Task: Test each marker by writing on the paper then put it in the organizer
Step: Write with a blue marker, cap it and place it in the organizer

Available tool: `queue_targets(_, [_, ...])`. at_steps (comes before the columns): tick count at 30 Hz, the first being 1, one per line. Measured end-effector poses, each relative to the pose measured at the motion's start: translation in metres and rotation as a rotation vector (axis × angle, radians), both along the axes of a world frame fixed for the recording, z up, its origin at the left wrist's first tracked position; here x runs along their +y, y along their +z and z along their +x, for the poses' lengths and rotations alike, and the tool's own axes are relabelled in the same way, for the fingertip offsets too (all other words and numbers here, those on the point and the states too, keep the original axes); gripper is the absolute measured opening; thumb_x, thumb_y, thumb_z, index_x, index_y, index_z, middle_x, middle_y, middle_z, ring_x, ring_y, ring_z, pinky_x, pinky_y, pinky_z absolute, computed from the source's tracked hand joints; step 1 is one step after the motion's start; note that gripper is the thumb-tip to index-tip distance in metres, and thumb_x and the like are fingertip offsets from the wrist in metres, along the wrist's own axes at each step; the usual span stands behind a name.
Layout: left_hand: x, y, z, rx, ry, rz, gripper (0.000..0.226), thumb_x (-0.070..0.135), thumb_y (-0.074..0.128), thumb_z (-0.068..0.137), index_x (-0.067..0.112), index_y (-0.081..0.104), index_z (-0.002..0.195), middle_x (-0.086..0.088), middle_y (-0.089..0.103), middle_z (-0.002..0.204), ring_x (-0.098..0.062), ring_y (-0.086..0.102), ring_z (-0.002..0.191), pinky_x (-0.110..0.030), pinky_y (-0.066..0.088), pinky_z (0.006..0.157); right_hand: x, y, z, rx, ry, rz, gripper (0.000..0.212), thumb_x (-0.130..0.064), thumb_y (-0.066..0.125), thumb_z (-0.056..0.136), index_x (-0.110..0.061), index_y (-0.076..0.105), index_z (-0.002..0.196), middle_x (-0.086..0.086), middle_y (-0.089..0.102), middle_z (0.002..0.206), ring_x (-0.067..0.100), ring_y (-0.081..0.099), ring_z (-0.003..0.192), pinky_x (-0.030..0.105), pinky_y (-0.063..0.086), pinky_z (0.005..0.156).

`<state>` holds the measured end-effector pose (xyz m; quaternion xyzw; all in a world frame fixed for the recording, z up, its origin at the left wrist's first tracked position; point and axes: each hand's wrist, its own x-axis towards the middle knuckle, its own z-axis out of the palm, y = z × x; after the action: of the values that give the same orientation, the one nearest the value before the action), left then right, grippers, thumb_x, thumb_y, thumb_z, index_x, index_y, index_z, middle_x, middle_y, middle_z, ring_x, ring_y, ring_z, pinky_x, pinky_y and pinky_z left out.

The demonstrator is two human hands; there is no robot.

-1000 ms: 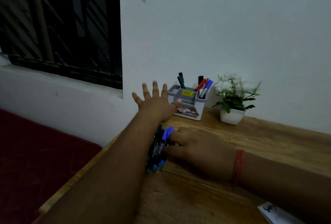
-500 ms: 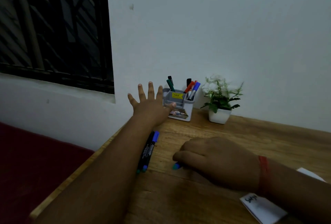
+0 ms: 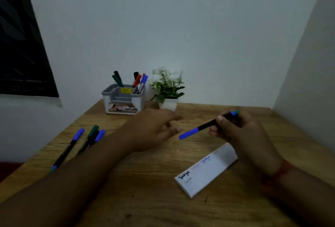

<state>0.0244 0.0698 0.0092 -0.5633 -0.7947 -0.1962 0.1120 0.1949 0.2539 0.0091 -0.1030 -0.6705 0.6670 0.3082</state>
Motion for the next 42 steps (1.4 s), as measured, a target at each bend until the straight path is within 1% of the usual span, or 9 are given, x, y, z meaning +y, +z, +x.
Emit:
queue_targets(3, [0.018,-0.012,0.011,-0.038,-0.060,-0.034,0.033,0.050,0.049,0.097,0.035,0.061,0.124,0.016,0.067,0.105,0.001,0.059,0.087,-0.027,0.047,0.068,0.004,-0.002,-0.005,0.030,0.031,-0.161,0.013,-0.007,0.062,0.093,0.000,0.062,0.104,0.013,0.072,0.085,0.024,0.074,0.079,0.030,0.061,0.072])
queue_targets(6, [0.024,-0.017,0.016,-0.102,-0.093,0.023,0.015,0.040,0.050,0.099,0.034,0.064,0.097,0.017,0.065,0.082,-0.001,0.058,0.075,-0.030,0.045,0.063,0.002,-0.008,-0.007,0.049,0.092,-0.219,0.012,-0.007,0.065,0.090,-0.003,0.063,0.101,0.008,0.071,0.083,0.023,0.072,0.080,0.031,0.061,0.073])
queue_targets(11, [0.029,-0.019,0.021,-0.112,-0.162,0.092,0.020,0.037,0.045,0.099,0.032,0.059,0.086,0.016,0.062,0.073,-0.004,0.059,0.069,-0.029,0.045,0.060,-0.006,-0.017,-0.007,-0.021,0.204,-0.128,0.014,-0.006,0.069,0.085,-0.001,0.068,0.098,0.013,0.071,0.089,0.022,0.072,0.079,0.030,0.060,0.074])
queue_targets(18, [0.030,-0.021,0.022,-0.170,-0.150,0.061,0.022,0.042,0.041,0.098,0.035,0.057,0.084,0.014,0.060,0.069,-0.006,0.059,0.068,-0.029,0.045,0.059,-0.001,-0.018,-0.010,-0.069,0.172,-0.138,0.027,-0.015,0.074,0.072,0.000,0.073,0.094,0.012,0.074,0.081,0.020,0.071,0.073,0.027,0.060,0.067])
queue_targets(25, [0.031,-0.020,0.021,-0.074,-0.130,0.081,0.019,0.043,0.041,0.097,0.044,0.046,0.079,0.013,0.057,0.066,-0.006,0.055,0.063,-0.038,0.047,0.058,-0.007,-0.020,-0.014,-0.085,0.096,-0.138,0.019,-0.019,0.071,0.082,-0.003,0.074,0.092,0.011,0.074,0.077,0.018,0.068,0.066,0.024,0.057,0.058])
queue_targets(32, [0.036,-0.018,0.024,-0.016,-0.073,0.037,0.024,0.046,0.035,0.096,0.034,0.052,0.085,0.013,0.055,0.069,-0.005,0.051,0.064,-0.037,0.045,0.058,-0.004,-0.024,-0.015,-0.082,0.103,-0.198,0.019,-0.016,0.066,0.092,0.002,0.071,0.092,0.012,0.069,0.074,0.017,0.066,0.065,0.023,0.056,0.057])
queue_targets(34, [0.034,-0.019,0.026,-0.052,-0.058,0.029,0.033,0.045,0.036,0.098,0.026,0.062,0.090,0.010,0.058,0.071,-0.006,0.052,0.064,-0.036,0.045,0.059,-0.002,-0.022,-0.015,-0.073,0.081,-0.221,0.021,-0.017,0.063,0.094,0.002,0.070,0.092,0.011,0.068,0.071,0.015,0.065,0.062,0.023,0.055,0.055])
queue_targets(38, [0.021,-0.014,0.003,-0.283,0.098,0.057,0.021,0.034,0.046,0.100,0.035,0.061,0.085,0.008,0.062,0.071,-0.006,0.055,0.065,-0.031,0.043,0.061,0.039,-0.007,-0.006,0.041,-0.157,-0.468,0.018,-0.022,0.057,0.099,-0.009,0.065,0.090,0.004,0.062,0.069,0.008,0.063,0.055,0.019,0.055,0.052])
queue_targets(42, [0.023,-0.020,0.000,-0.284,0.135,0.053,0.017,0.037,0.050,0.098,0.036,0.061,0.085,0.011,0.065,0.074,-0.002,0.057,0.067,-0.031,0.045,0.063,0.043,-0.013,-0.009,0.014,-0.074,-0.390,0.020,-0.023,0.058,0.099,-0.005,0.066,0.094,0.006,0.068,0.073,0.011,0.068,0.061,0.022,0.058,0.057])
